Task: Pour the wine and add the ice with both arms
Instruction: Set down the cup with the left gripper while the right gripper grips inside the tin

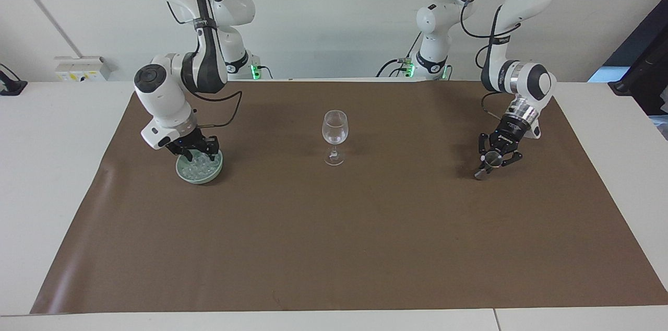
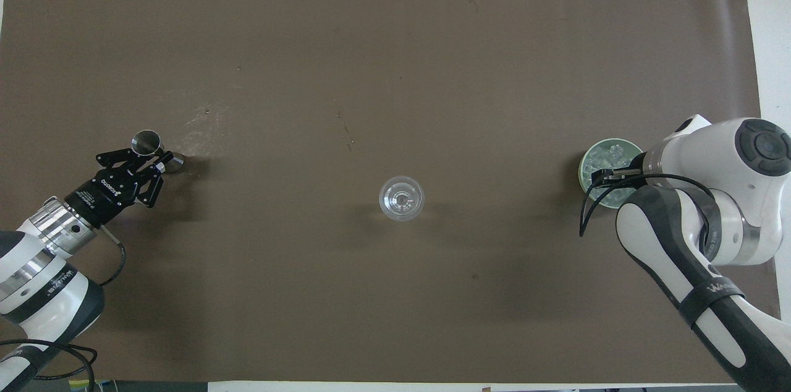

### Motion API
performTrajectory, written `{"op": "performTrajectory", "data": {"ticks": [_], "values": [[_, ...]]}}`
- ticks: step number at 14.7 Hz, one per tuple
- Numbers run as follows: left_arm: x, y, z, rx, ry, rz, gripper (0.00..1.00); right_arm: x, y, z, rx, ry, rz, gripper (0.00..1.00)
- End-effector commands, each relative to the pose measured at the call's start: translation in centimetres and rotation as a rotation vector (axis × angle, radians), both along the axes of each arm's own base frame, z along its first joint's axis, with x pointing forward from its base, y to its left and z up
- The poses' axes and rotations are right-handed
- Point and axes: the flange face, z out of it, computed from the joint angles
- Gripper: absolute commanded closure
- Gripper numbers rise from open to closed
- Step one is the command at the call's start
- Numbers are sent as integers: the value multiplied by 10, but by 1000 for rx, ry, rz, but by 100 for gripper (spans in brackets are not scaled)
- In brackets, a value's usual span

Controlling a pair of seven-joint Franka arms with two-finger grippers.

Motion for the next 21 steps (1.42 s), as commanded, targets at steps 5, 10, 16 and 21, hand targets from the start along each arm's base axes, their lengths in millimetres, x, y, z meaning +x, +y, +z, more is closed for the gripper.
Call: {"op": "performTrajectory", "data": {"ticks": [5, 10, 16, 21], "values": [[-14, -1, 1, -7, 0, 49, 58, -2, -4, -11, 10, -8, 18, 39], [-16, 1, 5, -13, -6, 44, 0, 0, -4, -9, 10, -8, 18, 48], [-12, 3, 18, 125, -11, -127, 0, 1, -4, -8, 9, -17, 12, 47], [-12, 9, 29, 254, -3, -290, 0, 2, -5, -8, 9, -22, 7, 44]]}}
